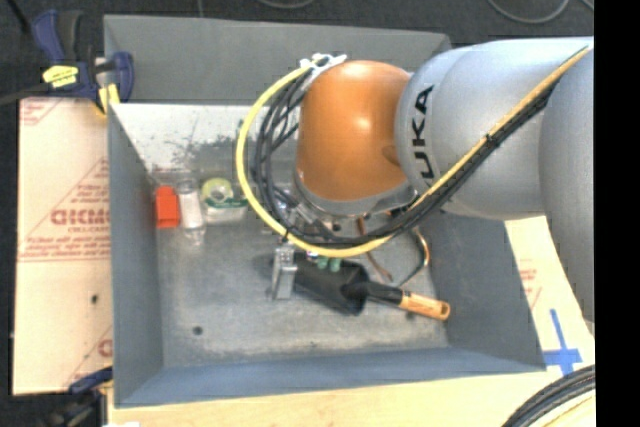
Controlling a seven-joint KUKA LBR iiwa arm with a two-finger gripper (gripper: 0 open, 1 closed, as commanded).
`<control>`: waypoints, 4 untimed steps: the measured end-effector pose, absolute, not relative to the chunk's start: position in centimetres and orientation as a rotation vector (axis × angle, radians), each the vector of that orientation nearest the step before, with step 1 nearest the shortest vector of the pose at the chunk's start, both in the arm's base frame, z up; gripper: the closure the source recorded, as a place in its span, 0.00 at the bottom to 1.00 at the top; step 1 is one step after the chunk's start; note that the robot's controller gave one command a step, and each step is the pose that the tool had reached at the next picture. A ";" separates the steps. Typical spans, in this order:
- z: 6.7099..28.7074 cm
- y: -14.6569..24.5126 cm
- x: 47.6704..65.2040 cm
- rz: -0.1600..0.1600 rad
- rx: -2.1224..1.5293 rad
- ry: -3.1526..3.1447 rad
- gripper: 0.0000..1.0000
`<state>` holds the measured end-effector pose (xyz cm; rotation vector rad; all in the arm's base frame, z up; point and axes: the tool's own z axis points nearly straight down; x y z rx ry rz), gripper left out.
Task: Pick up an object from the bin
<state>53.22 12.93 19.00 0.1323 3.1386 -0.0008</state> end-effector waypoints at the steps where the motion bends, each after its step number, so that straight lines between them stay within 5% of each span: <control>1: 17.9 11.1 51.5 0.004 0.460 3.106 0.00; 4: 12.3 4.7 53.4 0.000 0.513 3.098 0.00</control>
Offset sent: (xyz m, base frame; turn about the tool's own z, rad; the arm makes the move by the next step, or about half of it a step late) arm -0.0014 -0.0421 -0.0449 0.1009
